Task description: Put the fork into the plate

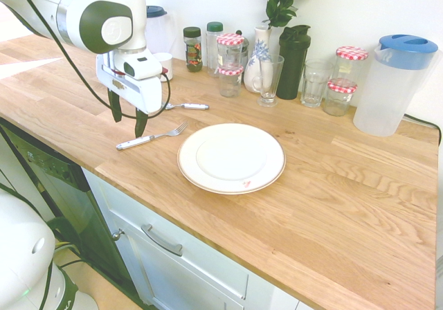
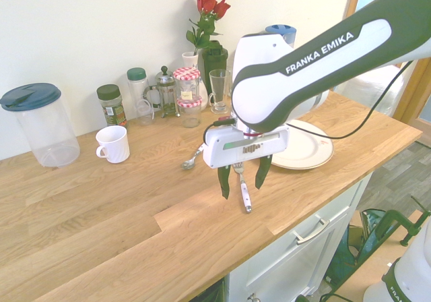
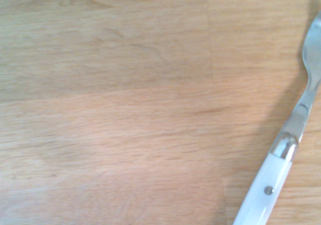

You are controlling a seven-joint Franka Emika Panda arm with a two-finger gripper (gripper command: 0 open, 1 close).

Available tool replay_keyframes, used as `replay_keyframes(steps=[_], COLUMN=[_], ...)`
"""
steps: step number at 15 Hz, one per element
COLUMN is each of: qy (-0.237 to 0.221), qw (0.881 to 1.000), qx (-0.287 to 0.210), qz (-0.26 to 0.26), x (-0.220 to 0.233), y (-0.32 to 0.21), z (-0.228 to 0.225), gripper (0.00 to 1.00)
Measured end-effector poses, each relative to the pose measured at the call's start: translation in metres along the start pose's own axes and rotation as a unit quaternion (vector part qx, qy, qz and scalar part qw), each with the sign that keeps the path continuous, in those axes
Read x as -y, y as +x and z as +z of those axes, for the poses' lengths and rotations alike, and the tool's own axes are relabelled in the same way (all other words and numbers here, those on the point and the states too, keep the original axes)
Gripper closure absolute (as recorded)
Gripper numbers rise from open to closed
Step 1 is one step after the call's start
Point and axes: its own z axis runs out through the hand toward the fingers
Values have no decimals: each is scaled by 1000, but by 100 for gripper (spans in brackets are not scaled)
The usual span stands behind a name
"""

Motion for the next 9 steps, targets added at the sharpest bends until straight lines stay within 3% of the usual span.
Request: replay_keyframes(steps=[1, 9], qy=[0, 30], qw=[1000, 998], qx=[-1, -14], qz=[4, 60], x=[-5, -6], y=[0, -9], z=[8, 19], gripper=[100, 100])
